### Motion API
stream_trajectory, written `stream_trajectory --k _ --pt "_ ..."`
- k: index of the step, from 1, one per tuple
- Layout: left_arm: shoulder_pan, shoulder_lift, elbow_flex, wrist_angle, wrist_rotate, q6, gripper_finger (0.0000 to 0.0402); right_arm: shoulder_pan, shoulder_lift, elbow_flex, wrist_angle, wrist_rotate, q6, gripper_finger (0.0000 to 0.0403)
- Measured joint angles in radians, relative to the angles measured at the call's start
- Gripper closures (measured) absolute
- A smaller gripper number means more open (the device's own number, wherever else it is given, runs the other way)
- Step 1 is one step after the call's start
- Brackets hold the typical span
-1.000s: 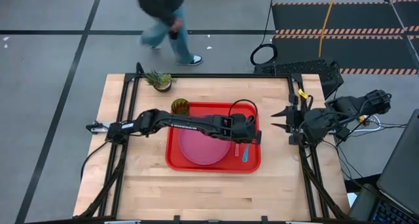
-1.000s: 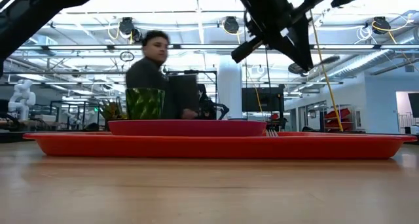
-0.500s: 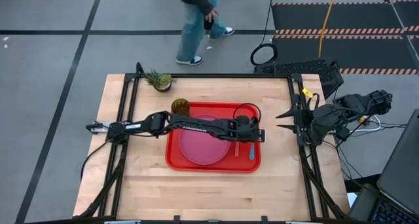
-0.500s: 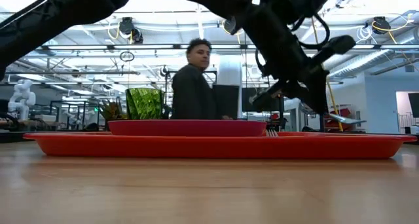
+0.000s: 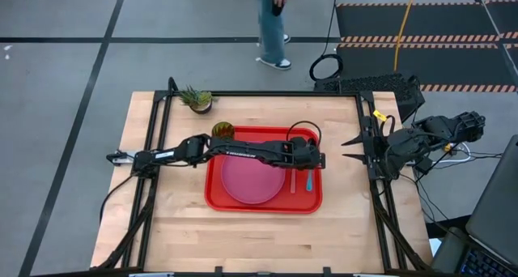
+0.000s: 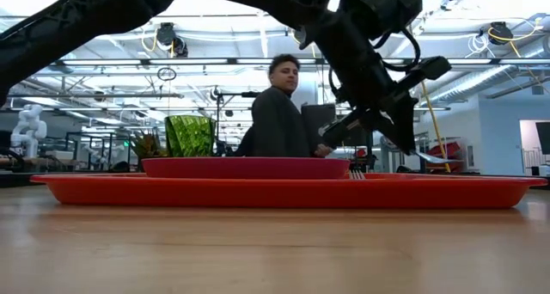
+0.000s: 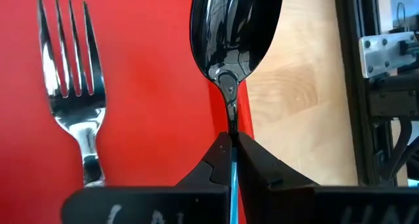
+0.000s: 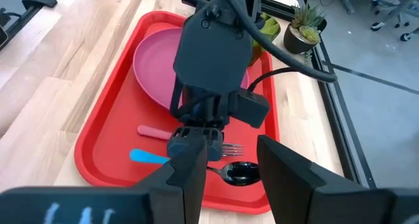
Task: Pick and place plate/cup/fork/spoon on tray
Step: Put the blue spoon on the orange tray to the right of the pink fork
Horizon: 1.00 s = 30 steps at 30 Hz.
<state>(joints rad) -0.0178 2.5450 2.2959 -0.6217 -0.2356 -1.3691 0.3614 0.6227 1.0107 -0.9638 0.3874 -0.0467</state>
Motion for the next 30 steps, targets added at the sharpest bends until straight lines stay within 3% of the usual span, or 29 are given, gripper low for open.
stream_trajectory --k 30 --pt "0.010 0.012 0.000 -0.055 0.055 -0.054 0.0396 0.000 0.000 0.000 0.001 -0.001 -0.018 0.0273"
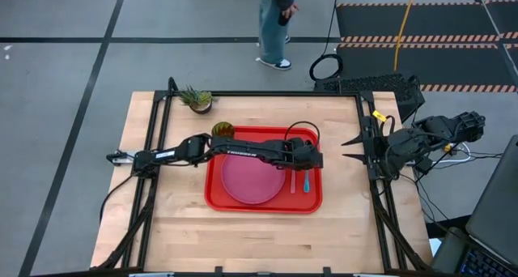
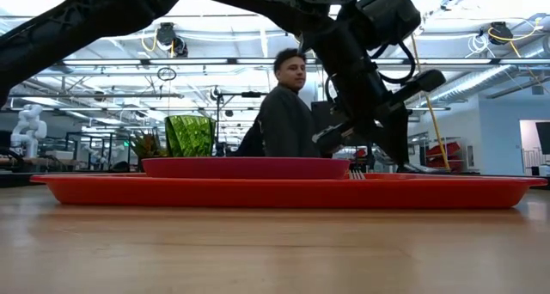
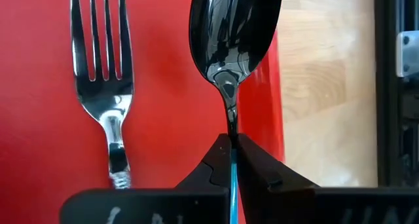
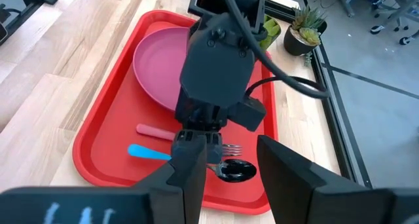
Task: Pick and place plate/cup/fork/spoon on tray
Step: Put the blue spoon on the orange tray to the right of the pink fork
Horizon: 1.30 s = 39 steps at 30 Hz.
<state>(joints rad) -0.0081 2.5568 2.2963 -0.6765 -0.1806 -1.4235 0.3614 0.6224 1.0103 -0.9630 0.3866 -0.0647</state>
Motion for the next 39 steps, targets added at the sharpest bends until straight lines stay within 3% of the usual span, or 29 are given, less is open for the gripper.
stream_trajectory --k 17,39 --pt "-0.004 0.058 -0.002 0.093 0.048 -0.010 0.0396 0.000 0.000 0.000 0.000 0.000 0.000 0.0273" --pt "-0.003 0.054 -0.001 0.013 0.058 0.015 0.0388 0.000 -0.001 0.000 -0.015 0.000 0.005 0.0273"
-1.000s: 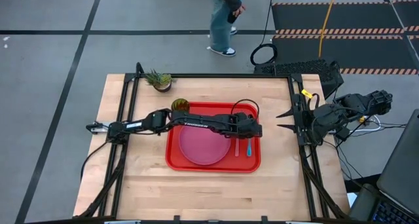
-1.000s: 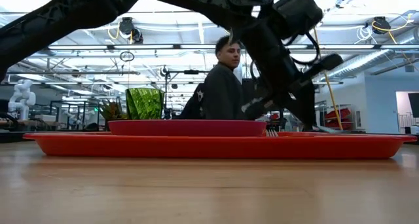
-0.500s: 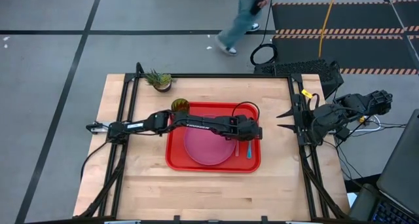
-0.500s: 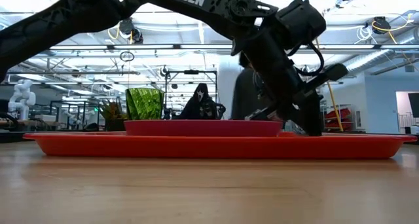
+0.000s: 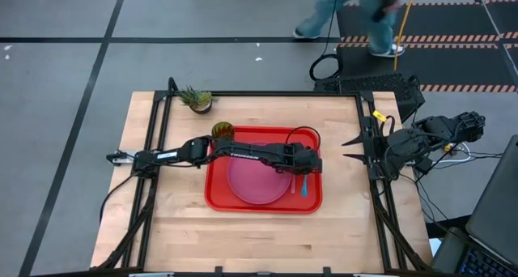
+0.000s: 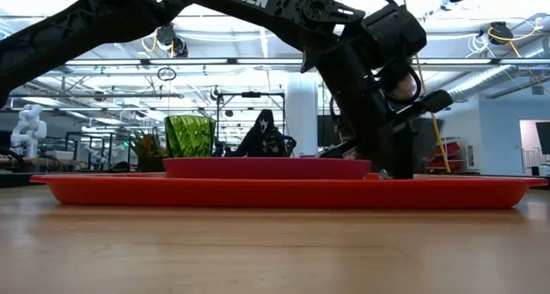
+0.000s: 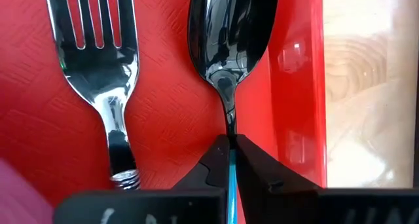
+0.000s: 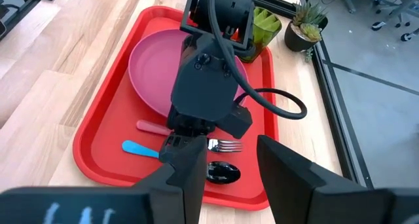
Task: Pick and place plate/cup/fork/spoon on tray
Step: Put the blue spoon on the orange tray to the right of the pink fork
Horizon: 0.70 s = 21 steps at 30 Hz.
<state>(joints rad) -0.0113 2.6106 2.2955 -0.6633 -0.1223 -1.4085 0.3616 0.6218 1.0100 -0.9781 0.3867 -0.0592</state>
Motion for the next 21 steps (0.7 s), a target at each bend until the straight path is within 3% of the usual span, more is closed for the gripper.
stream_trajectory --k 10,21 --pt "0.003 0.000 0.000 0.026 0.035 0.026 0.0376 0.000 0.000 0.000 -0.010 0.000 0.021 0.0273" --pt "0.008 0.000 0.000 0.034 0.035 0.017 0.0284 0.000 0.000 0.000 -0.015 0.000 0.026 0.0273"
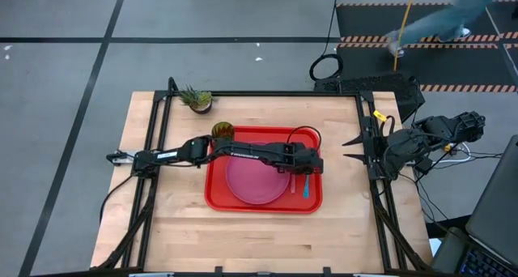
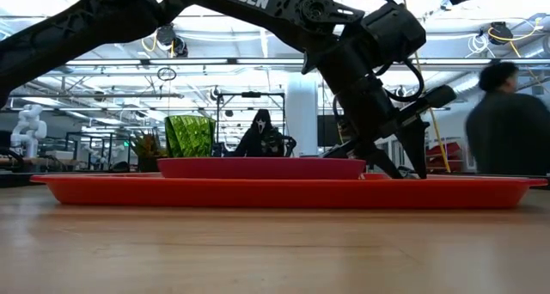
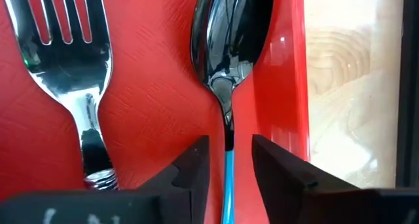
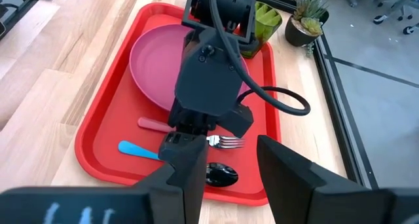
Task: Pick and place plate/cup/fork/spoon on tray
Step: Put the blue spoon on the orange tray to the right of the pink fork
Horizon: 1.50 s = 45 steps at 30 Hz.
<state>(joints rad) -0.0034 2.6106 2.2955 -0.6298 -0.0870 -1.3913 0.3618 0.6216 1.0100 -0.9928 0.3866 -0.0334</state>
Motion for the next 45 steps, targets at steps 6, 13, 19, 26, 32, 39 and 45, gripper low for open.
stream_trajectory --k 6,13,19,26,32,39,45 --pt "0.012 0.000 0.000 0.025 -0.001 0.011 0.0278 0.000 0.000 0.000 -0.005 0.000 0.013 0.0273" --pt "0.022 0.000 0.000 0.041 -0.001 0.024 0.0277 0.000 0.000 0.000 -0.019 0.000 0.015 0.0273" --pt "0.026 0.000 0.000 0.027 -0.011 0.024 0.0277 0.000 0.000 0.000 -0.024 0.000 0.022 0.0273" --pt "0.031 0.000 0.000 0.020 -0.022 0.024 0.0277 0.000 0.000 0.000 -0.024 -0.001 0.022 0.0273" --pt "0.035 0.000 0.000 0.021 -0.029 0.025 0.0277 0.000 0.000 0.000 -0.033 -0.002 0.022 0.0273" --pt "0.036 -0.036 0.000 0.010 -0.053 0.073 0.0277 0.000 0.000 0.000 -0.038 -0.002 0.032 0.0273" --pt "0.030 -0.094 0.001 -0.044 -0.098 0.111 0.0277 0.000 0.000 0.000 -0.039 -0.002 0.045 0.0273"
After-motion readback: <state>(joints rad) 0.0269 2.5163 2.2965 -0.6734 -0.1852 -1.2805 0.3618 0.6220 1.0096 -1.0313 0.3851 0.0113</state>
